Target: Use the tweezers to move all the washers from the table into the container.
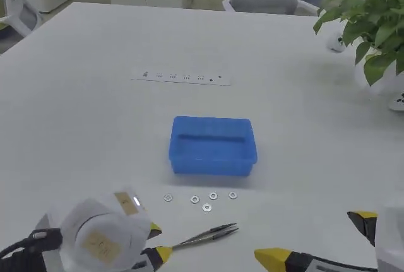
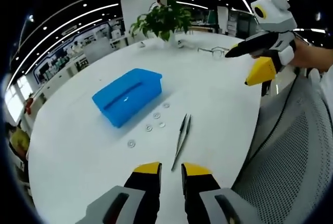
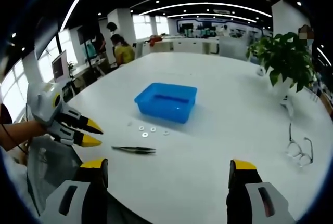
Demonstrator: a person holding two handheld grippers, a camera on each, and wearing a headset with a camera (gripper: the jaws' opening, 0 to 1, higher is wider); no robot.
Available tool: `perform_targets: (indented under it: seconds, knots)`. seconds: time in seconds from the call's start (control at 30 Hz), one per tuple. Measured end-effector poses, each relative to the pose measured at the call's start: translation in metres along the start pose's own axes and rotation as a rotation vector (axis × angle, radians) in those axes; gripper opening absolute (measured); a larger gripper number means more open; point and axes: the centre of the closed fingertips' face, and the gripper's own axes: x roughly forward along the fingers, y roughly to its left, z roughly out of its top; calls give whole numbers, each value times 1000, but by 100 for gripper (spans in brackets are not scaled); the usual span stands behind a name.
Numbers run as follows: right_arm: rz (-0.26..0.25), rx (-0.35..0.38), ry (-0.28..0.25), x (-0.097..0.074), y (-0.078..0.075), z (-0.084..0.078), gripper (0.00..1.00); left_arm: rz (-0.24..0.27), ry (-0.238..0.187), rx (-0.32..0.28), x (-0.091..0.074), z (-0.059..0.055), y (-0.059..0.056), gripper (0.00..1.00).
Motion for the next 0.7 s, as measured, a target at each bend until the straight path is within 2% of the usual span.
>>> perform_targets:
  seconds: [0.27,0.43,0.57,0.6,0.63,0.7]
  knots:
    - [12,8,24,5,0,-5,96,-33,50,-3,24,-12,1,9]
    - [25,5,46,11,2,-9,95,-71,80,3,34,-19,-4,8]
    - [41,-4,49,13,7,-8,95,-70,97,34,39,-23,-5,4]
    - [44,-7,50,14,8,-7,95,-61,81,52,40,-19,-3,2]
    - [49,-13,52,15,10,-8,95,-64,94,56,40,-21,-5,0]
    - [58,-24,60,17,13,-9,95,-78,84,88,40,-20,-7,0]
